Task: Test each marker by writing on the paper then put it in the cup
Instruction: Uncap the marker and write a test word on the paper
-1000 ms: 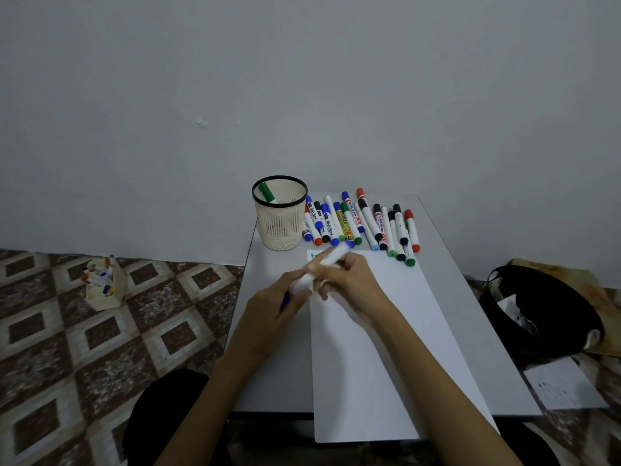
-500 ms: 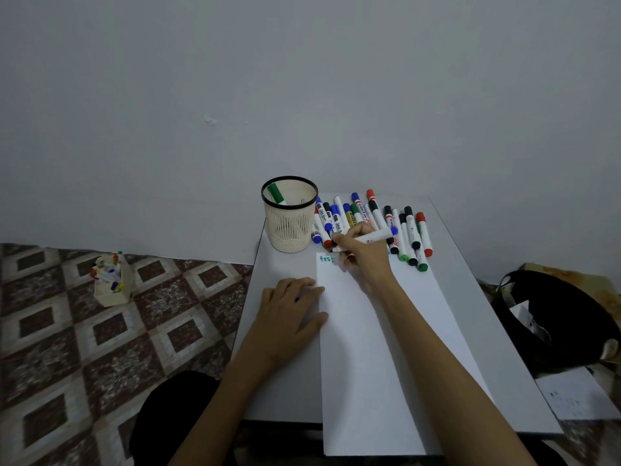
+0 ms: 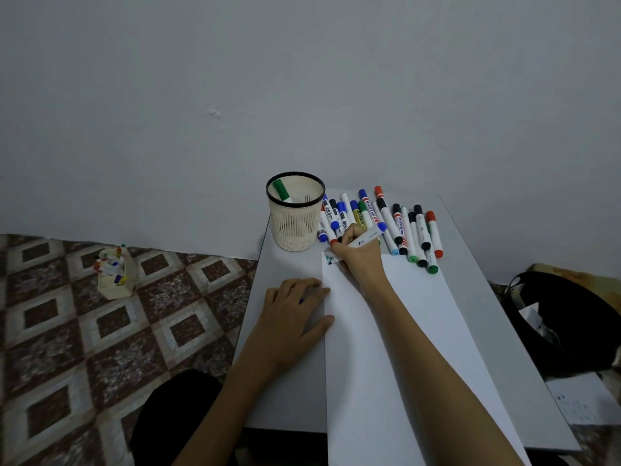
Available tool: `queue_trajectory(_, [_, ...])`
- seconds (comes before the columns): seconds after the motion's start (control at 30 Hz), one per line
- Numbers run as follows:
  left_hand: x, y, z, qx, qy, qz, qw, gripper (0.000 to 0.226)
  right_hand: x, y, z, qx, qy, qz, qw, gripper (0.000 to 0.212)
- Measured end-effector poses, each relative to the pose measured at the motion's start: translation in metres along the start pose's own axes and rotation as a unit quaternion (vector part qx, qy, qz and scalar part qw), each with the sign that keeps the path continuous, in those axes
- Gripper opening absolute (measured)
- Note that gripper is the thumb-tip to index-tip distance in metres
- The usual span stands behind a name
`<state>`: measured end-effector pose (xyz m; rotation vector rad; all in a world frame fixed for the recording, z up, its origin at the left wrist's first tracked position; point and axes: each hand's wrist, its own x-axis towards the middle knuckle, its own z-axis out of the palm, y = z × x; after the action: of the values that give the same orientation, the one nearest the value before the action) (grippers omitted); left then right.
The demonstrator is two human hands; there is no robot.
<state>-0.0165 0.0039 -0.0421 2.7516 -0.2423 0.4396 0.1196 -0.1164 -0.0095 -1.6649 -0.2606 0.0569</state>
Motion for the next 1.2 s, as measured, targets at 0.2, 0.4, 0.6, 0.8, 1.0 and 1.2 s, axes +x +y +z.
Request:
queue_trajectory(0.2, [0.0009,-0.0004,0.0011,-0.003,0.002,-0.004,1.000,0.055,0.0016,0.0051,0.0041,-0.041,-0.017,-0.018,0.999,0.020])
queue_trajectory(0.4, [0.0006,-0.0004,0.0012,-0.005,-0.001,-0.005,1.000,0.057,0.0050,0.0066,0.0046,-0.033,-0.001,-0.018,0.999,0.024])
queue_trajectory(0.6, [0.0009,-0.0005,0.0018,-0.008,-0.002,-0.010,1.000,0.059,0.0034,0.0070,0.0066,-0.059,-0.019,-0.012,0.998,0.016])
queue_trajectory(0.8, [0.0014,-0.0018,0.0015,-0.011,0.009,-0.005,1.000,0.056,0.0039,0.0061,0.0028,-0.029,0.013,-0.002,1.000,0.026])
queue_trajectory(1.0, [0.0011,-0.0012,0.0025,-0.016,0.009,-0.008,1.000,0.056,0.0023,0.0044,0.0049,-0.063,0.017,-0.012,0.998,0.028])
queue_trajectory(1.2, [0.0012,-0.0017,0.0030,-0.017,0.011,-0.009,1.000,0.056,0.0038,0.0048,0.0046,-0.061,0.015,0.007,0.998,0.025])
